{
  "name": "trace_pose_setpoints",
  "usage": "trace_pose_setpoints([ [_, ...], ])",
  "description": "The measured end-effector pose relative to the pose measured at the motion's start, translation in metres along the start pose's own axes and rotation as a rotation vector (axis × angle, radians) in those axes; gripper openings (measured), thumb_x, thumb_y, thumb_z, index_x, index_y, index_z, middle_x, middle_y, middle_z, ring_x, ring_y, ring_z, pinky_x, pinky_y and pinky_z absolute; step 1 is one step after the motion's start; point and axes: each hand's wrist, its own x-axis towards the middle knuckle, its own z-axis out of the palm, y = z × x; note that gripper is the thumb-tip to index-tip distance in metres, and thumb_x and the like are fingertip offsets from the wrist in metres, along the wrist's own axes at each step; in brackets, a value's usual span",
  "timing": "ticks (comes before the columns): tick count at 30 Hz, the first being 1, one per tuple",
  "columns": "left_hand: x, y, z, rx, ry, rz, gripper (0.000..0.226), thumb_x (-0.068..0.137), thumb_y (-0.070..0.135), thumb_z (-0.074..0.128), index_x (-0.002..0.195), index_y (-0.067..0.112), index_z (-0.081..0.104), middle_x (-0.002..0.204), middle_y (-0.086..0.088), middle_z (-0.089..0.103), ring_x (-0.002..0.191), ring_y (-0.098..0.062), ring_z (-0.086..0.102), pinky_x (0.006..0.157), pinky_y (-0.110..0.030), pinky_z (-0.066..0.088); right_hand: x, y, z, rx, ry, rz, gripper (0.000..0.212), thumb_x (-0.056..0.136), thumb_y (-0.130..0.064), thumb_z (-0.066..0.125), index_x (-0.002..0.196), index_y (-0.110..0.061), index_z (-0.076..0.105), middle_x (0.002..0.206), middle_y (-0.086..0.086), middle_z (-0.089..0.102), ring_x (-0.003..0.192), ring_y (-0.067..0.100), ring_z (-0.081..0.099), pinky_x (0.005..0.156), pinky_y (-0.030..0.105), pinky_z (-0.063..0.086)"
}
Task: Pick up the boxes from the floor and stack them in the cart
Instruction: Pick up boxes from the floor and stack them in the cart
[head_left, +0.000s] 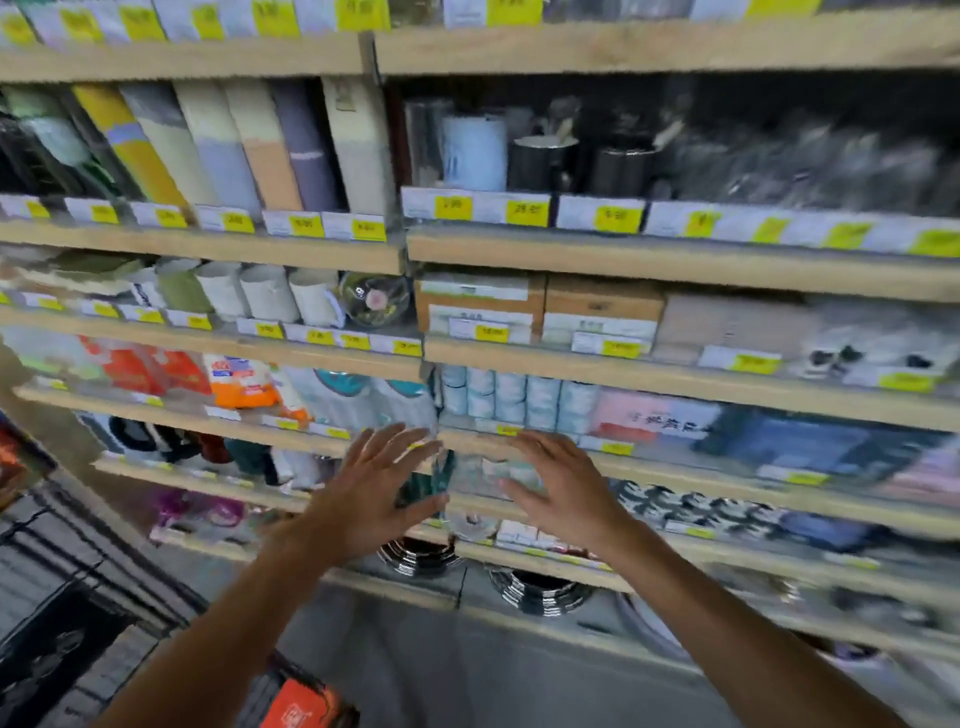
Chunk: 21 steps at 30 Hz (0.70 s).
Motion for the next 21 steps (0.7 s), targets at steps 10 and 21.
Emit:
trace_pose_setpoints([
  [10,0.088,0.081,0.034,-0.125,-0.194,0.456,0.088,0.081,0.089,0.010,0.155,0.043,0.016,0.163,0.019,0.007,0.150,-0.005,-0.009,0.121,-0.033,-0.011,-0.127,0.044,-0.045,-0.120,0.143,0.438,0.087,0.089,-0.083,0.018,0.144,-0.024,0.051,0.148,0.002,0.051,0.138,0.026,0.043,0.114,0.046,0.035],
  [21,0.099,0.223,0.078,-0.190,-0.377,0.855,0.108,0.065,0.096,-0.004,0.155,0.041,0.015,0.164,0.017,0.001,0.150,-0.008,-0.010,0.122,-0.039,-0.006,-0.296,0.019,-0.069,-0.189,0.271,0.928,0.092,0.086,-0.087,0.017,0.146,-0.026,0.049,0.151,0.004,0.049,0.140,0.028,0.041,0.115,0.047,0.034],
])
